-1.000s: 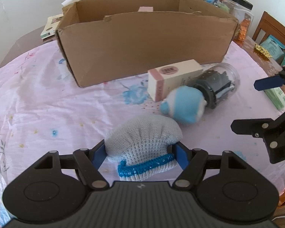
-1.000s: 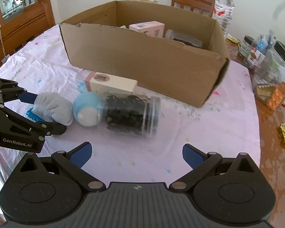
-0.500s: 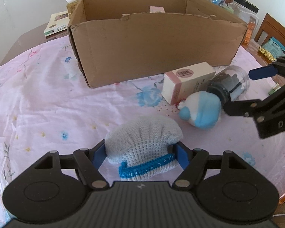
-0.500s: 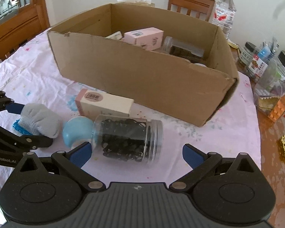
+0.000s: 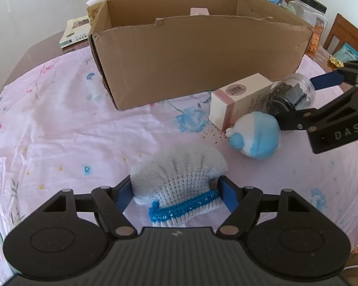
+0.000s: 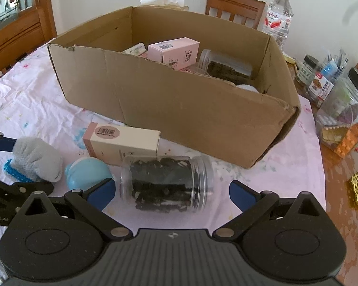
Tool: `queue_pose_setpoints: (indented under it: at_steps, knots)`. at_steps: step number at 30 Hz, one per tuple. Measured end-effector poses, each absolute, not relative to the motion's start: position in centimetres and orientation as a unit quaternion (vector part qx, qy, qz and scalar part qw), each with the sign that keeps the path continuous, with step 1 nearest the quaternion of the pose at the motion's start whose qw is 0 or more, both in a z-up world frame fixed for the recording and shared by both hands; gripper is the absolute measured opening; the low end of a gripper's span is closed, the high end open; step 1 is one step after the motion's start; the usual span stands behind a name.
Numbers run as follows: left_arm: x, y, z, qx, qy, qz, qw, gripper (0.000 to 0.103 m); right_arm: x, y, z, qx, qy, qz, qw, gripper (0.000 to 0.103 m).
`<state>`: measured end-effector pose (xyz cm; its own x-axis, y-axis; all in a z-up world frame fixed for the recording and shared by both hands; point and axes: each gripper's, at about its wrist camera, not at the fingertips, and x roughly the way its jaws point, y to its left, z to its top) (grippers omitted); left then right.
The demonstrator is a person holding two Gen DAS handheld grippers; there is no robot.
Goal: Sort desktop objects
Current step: 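Grasp clear jar of dark contents with right tool while left tool holds the glove, then carry glove and jar over the box and open both tools to drop them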
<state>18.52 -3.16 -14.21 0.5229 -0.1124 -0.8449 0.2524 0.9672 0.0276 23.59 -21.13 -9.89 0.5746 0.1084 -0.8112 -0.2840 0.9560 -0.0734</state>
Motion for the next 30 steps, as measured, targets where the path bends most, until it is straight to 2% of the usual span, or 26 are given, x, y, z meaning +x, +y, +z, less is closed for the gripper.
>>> queue_pose_setpoints:
  at_steps: [7, 12, 17, 30]
  knots:
    - [18.6, -3.1, -14.3, 0.057, 0.473, -0.094, 0.874, 0.075, 24.1, -21.1, -10.2, -0.109, 0.451, 0.117, 0.878, 0.1]
    - [18.6, -3.1, -14.1, 0.056, 0.472, -0.095, 0.875, 0.071, 24.0, -20.6, -10.2, -0.116, 0.457, 0.131, 0.872, 0.085]
    - [18.6, -3.3, -13.7, 0.072, 0.467, -0.106, 0.875, 0.071, 23.8, -20.9, -10.0, -0.112, 0.462, 0.141, 0.868, 0.08]
    - [18.6, -3.3, -10.2, 0.077, 0.447, -0.132, 0.881, 0.071, 22.4, -21.8, -7.4, -0.128, 0.455, 0.158, 0.867, 0.08]
